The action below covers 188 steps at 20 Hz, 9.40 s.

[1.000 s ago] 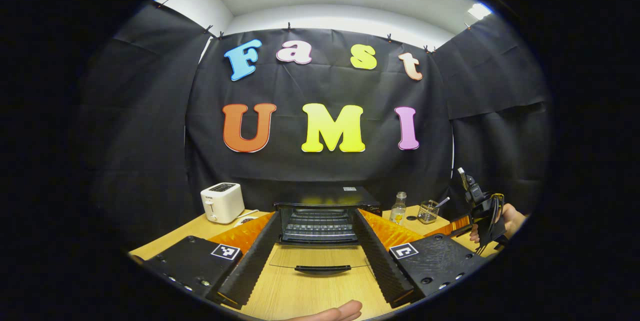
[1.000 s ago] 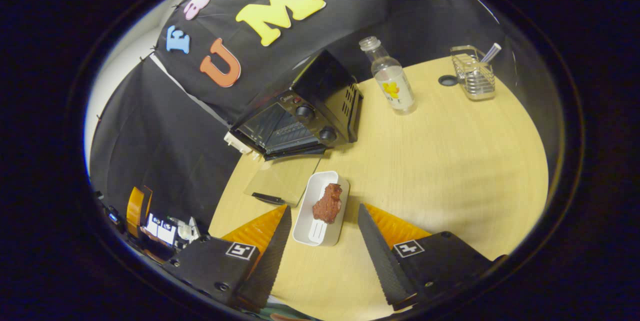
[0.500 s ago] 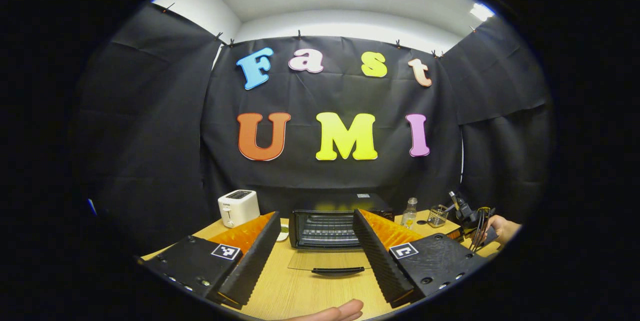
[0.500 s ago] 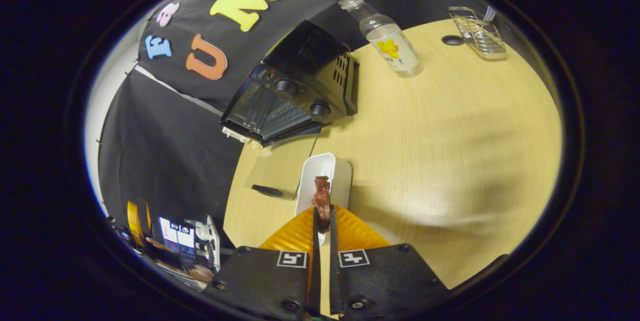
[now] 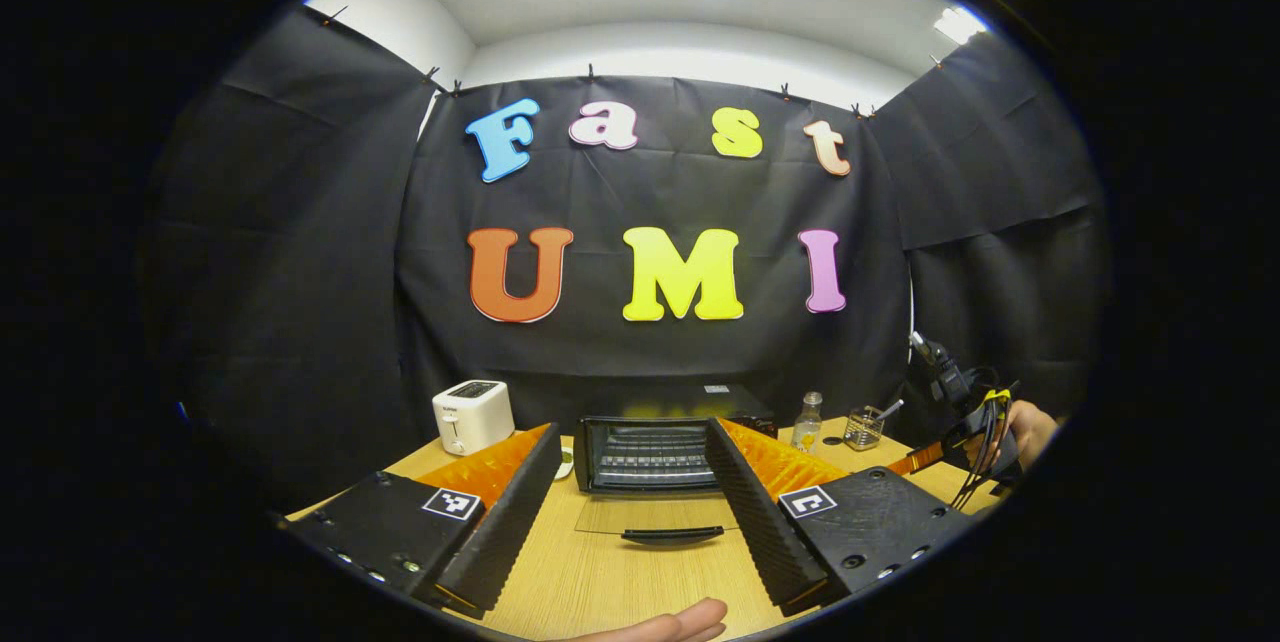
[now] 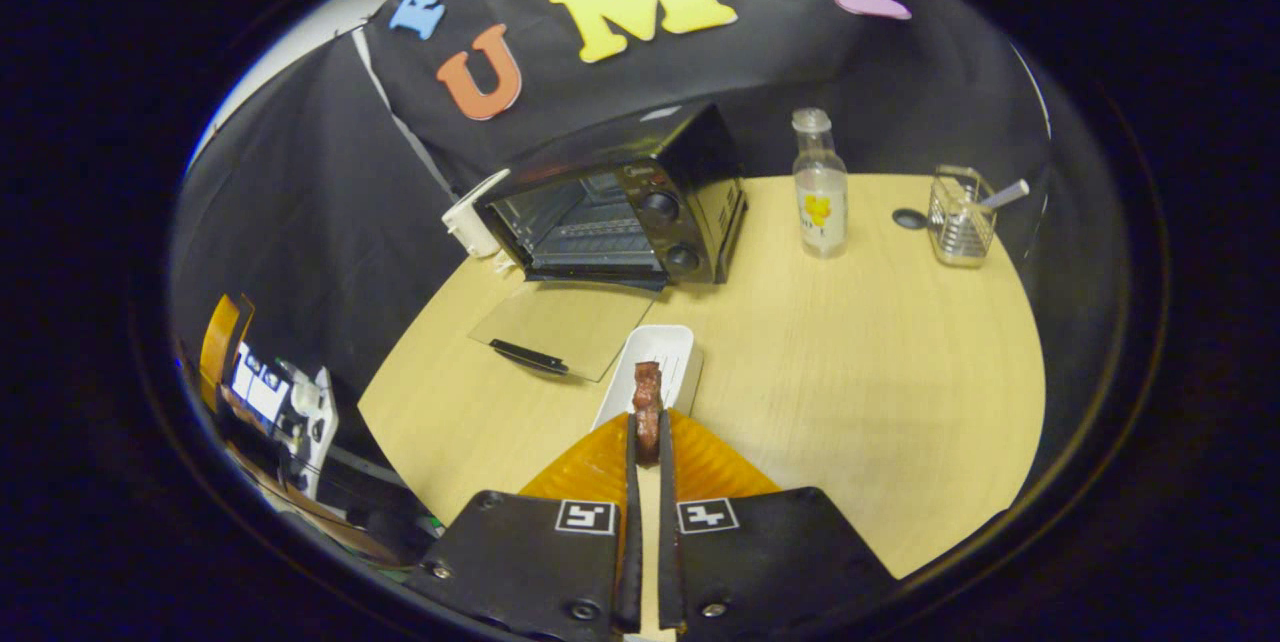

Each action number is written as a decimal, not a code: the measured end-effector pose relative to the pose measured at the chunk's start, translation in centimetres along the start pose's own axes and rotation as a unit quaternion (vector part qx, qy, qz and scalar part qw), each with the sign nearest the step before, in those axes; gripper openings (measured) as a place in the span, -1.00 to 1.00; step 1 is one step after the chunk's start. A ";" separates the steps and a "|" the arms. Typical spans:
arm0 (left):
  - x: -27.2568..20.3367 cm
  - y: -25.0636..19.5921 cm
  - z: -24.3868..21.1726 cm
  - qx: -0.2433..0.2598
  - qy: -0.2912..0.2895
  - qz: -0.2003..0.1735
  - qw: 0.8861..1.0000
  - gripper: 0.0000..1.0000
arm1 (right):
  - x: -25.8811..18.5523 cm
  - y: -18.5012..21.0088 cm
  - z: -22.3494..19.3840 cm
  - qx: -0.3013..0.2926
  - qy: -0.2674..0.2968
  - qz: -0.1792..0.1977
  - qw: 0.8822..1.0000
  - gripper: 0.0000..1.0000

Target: Open the electric oven with the left hand, put the food in, and close the electric oven.

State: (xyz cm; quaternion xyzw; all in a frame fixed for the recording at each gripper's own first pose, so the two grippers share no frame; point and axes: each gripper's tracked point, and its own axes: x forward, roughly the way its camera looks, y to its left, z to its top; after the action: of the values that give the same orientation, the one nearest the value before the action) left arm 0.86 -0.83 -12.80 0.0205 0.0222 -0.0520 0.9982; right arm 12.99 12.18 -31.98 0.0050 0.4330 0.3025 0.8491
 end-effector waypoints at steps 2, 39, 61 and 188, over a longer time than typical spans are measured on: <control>-0.6 -0.3 -0.6 -0.005 0.008 -0.010 1.000 0.85 | -1.2 1.9 0.6 -0.046 -0.021 -0.013 0.999 -0.81; -1.7 11.7 -5.9 0.018 0.038 0.058 0.997 0.86 | 21.6 15.3 17.0 0.248 -0.325 0.025 0.912 -0.82; 0.6 11.8 -10.9 0.001 0.102 0.046 0.994 0.85 | 29.7 5.0 17.0 0.225 -0.262 -0.186 0.920 -0.44; -5.1 0.7 3.6 -0.024 -0.014 0.002 1.000 0.92 | -30.5 9.2 -0.9 -0.042 -0.443 -0.280 0.851 0.96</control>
State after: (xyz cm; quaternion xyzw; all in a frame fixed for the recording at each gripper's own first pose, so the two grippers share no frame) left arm -4.00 0.22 -8.92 -0.0042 0.0092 -0.0501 0.9987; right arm -5.81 3.64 -7.70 -0.0183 -0.0193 0.0354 0.9990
